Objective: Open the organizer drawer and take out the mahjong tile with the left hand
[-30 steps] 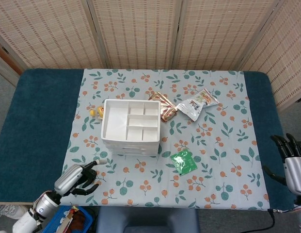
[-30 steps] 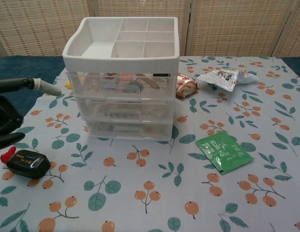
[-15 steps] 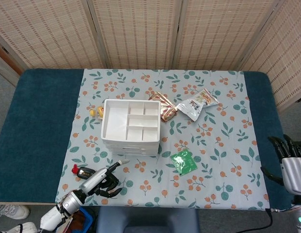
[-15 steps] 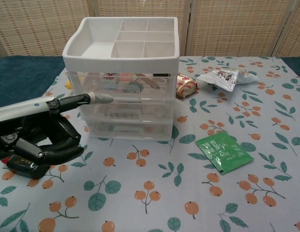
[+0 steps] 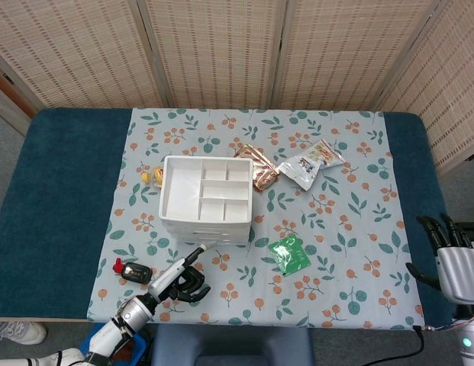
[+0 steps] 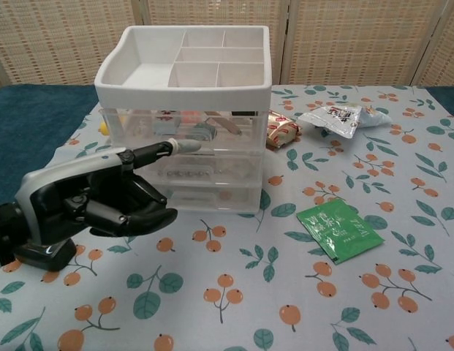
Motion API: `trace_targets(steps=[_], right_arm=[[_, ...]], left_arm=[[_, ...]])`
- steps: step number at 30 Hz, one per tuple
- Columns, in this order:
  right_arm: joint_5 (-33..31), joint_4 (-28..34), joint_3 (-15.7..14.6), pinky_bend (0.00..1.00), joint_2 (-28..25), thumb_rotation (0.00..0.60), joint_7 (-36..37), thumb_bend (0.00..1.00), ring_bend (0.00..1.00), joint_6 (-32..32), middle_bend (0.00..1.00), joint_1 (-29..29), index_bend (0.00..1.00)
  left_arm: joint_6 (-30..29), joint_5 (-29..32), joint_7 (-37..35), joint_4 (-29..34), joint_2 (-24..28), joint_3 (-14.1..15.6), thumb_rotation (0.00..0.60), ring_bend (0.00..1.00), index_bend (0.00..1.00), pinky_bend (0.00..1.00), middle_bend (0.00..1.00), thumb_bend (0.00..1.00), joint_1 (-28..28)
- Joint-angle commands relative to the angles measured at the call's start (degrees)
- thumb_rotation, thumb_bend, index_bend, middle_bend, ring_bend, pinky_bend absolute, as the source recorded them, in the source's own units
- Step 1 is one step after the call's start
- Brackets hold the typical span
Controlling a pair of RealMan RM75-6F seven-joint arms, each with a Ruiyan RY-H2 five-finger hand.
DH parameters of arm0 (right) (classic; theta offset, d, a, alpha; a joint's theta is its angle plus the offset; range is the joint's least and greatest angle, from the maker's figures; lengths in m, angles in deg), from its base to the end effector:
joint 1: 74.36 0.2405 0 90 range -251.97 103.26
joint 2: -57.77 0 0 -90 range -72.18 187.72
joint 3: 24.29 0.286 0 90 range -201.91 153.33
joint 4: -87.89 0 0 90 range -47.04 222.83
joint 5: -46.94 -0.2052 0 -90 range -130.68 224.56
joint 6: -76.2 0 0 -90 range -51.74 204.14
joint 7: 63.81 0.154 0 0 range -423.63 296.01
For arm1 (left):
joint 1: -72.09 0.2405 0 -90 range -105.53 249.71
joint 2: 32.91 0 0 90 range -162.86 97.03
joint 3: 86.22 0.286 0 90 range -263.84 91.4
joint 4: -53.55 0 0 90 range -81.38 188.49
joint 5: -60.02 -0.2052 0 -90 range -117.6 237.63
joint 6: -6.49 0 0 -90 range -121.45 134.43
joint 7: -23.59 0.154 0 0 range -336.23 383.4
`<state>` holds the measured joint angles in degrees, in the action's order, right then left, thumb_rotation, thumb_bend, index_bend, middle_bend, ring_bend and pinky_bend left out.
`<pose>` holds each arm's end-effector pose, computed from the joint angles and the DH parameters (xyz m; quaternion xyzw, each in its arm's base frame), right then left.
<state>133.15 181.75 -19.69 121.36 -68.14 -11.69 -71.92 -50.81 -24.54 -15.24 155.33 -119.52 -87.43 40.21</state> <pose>-0.3331 -0.1843 0.1885 0.5828 -0.3588 0.3841 0.6197 -0.1456 0.2495 -0.0269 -0.5208 -0.7021 -0.4841 0.0391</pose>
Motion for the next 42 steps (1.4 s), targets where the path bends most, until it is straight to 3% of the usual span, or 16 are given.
trace_targets(steps=[1,13,42], right_arm=[[-0.2,-0.1,0.1,0.15,0.0,0.6,0.2,0.18,0.09,0.1,0.16,0.0,0.11],[-0.7,-0.1,0.0,0.15,0.1,0.6,0.2,0.18,0.09,-0.3,0.16,-0.5,0.11],[-0.9,0.0,-0.1,0.15,0.4,0.6,0.1,0.18,0.09,-0.2,0.16,-0.7,0.11]], left_arm=[[1.3,2.4,1.1,-0.1,-2.0,-1.2,0.6,0.93,0.03,1.0,0.88,0.38,-0.6],[2.2,5.8,0.3,-3.6,-6.0,-3.7,0.6,0.93,0.03,1.0,0.88,0.38,-0.9],[2.5,6.7,-0.6,-5.1,-6.1,-5.2,0.6,0.93,0.03,1.0,0.88,0.38,-0.2]])
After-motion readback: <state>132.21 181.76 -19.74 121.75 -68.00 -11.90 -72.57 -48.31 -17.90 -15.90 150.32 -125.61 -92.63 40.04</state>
